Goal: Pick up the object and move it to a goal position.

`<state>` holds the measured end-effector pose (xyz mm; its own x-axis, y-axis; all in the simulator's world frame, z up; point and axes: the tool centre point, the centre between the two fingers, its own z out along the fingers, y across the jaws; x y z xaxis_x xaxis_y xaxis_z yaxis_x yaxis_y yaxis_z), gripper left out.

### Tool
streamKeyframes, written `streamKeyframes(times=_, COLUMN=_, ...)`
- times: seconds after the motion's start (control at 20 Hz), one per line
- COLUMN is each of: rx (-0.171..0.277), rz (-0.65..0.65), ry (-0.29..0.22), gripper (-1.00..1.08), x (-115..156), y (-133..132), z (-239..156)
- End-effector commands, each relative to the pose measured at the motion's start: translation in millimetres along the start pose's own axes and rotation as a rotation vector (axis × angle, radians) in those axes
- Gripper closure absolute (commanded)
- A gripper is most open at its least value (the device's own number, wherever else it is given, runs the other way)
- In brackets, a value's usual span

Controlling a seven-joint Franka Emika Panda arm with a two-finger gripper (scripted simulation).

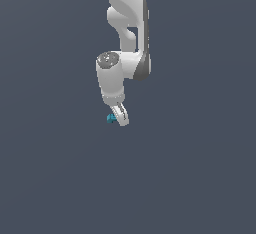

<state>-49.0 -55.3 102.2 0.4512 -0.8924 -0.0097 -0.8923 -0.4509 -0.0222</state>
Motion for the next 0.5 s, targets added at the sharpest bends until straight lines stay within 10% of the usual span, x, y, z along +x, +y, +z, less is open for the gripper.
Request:
streamKeyframes(times=0.0, rx=-0.004, rz=0.082, ry=0.001, gripper=-0.92, x=-0.7, y=7.0, z=6.8)
streamKeyframes(times=0.45, rx=-0.016, rz=0.299, ry=0.009, gripper=-0.92, x=-1.8, y=26.4, z=23.4)
